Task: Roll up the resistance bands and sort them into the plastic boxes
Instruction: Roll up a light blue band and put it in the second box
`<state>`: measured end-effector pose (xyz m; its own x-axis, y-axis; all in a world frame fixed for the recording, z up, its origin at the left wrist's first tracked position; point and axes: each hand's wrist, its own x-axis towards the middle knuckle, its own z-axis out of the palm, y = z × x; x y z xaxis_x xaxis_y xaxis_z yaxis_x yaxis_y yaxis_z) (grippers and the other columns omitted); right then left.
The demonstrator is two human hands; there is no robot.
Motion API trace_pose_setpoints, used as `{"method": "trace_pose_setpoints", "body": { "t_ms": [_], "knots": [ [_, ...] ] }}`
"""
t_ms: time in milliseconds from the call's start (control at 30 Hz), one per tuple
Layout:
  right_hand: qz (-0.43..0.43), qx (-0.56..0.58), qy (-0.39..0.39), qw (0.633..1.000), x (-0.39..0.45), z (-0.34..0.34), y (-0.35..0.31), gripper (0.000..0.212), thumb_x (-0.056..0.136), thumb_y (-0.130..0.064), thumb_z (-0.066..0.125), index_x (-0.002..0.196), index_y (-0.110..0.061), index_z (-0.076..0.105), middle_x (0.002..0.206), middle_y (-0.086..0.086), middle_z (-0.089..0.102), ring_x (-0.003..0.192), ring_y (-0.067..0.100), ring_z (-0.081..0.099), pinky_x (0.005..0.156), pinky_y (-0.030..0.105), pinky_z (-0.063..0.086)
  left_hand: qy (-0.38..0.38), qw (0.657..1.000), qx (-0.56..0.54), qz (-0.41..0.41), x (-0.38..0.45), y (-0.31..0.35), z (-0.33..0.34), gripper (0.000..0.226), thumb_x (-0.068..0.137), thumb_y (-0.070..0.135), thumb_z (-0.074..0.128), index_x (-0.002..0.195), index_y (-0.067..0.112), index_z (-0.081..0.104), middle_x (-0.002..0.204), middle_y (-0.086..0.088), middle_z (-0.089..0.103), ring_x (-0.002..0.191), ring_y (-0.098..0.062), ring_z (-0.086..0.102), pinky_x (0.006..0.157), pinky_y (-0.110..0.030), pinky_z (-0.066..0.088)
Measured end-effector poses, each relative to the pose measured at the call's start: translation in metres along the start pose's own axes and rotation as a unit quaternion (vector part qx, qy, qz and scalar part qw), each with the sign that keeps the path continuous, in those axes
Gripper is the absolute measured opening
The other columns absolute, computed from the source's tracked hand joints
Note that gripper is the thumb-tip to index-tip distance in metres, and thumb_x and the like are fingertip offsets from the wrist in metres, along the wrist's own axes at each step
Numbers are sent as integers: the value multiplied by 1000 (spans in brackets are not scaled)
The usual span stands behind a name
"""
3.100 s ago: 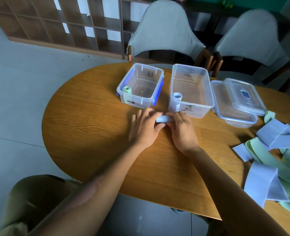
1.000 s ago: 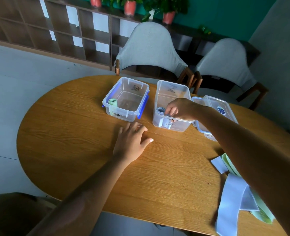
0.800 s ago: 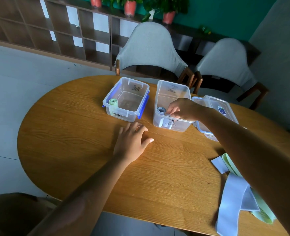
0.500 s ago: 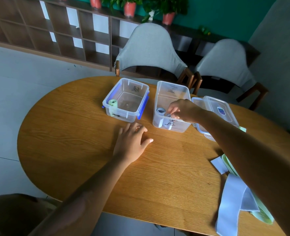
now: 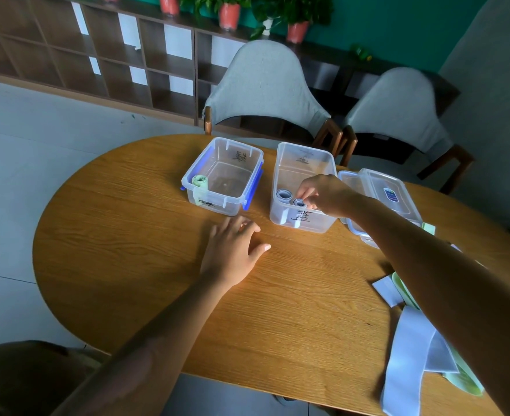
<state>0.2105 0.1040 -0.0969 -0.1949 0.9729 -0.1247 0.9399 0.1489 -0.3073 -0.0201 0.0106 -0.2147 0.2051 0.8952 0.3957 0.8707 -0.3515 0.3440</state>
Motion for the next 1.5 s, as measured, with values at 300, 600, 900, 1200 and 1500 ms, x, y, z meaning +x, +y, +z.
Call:
{"method": "trace_pose_setpoints", "body": {
  "t_ms": [300,600,900,1200,1500],
  "knots": [
    [-35,-13,151,988,-14,-7,-5,16,101,-14,51,105,-16,67,101,3,66,85,19,62,62,24,43,-5,1000,0,1,0,-1,1,40,92,61,53,113,29,62,123,8,57,118,-14,49,96,-40,41],
    [-68,-43,192,978,-83,-22,10,9,96,-17,56,93,-21,64,86,-5,64,75,14,60,60,21,41,-8,1000,-5,7,-2,-3,-2,30,93,49,56,113,27,62,122,6,57,116,-17,51,94,-42,41],
    [37,-61,160,985,-171,3,64,11,96,-18,58,95,-19,68,90,-1,70,80,19,66,70,36,56,-27,1000,7,12,-8,0,-3,30,96,39,56,122,25,63,127,4,59,118,-22,52,95,-44,41],
    [101,-105,117,982,-213,43,89,24,93,-38,67,113,-27,61,109,-9,66,97,14,64,71,25,51,-104,994,15,-26,-10,19,-14,37,99,36,52,135,28,56,146,3,49,133,-22,42,102,-47,36],
    [101,-174,173,964,-220,53,87,19,99,-16,53,117,-17,55,105,10,69,91,31,66,65,29,42,-122,991,7,-44,-21,36,-25,34,99,36,54,132,29,56,145,5,46,133,-23,37,103,-45,35]
  ]
}}
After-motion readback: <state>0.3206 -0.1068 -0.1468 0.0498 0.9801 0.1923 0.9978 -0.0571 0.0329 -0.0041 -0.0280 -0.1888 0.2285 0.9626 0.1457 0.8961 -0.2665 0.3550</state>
